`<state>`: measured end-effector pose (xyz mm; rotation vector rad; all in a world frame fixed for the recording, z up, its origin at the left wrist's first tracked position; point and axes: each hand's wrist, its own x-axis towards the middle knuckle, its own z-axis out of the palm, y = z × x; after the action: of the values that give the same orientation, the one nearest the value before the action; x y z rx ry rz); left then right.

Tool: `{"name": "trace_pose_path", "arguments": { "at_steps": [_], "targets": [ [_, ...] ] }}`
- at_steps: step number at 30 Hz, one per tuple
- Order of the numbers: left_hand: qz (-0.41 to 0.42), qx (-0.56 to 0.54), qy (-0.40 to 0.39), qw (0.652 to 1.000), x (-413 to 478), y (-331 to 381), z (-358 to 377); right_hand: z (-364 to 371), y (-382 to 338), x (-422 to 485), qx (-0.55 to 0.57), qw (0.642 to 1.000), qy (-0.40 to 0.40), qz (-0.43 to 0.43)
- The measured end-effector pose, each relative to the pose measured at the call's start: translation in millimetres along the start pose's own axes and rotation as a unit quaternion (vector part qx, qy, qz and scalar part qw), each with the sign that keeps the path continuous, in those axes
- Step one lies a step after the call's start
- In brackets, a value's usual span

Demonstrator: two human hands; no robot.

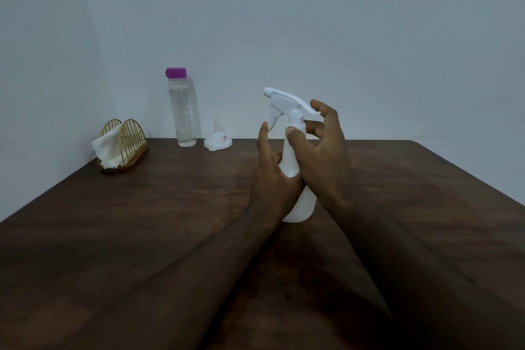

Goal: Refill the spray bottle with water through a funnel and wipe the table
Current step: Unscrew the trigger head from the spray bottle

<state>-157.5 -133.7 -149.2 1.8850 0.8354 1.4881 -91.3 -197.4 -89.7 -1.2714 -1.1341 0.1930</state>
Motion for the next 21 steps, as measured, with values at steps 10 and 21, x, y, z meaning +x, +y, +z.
{"name": "trace_pose_path", "arguments": {
  "at_steps": [10,21],
  "targets": [
    [0.024,0.009,-0.011,1.000,0.6,-1.9,-0.9,-0.9,-0.5,0.6,0.009,1.000,-0.003,-0.005],
    [0.040,-0.016,0.002,0.999,0.3,-1.4,2.5,2.7,1.3,1.0,0.000,1.000,-0.008,-0.013]
  ]
}}
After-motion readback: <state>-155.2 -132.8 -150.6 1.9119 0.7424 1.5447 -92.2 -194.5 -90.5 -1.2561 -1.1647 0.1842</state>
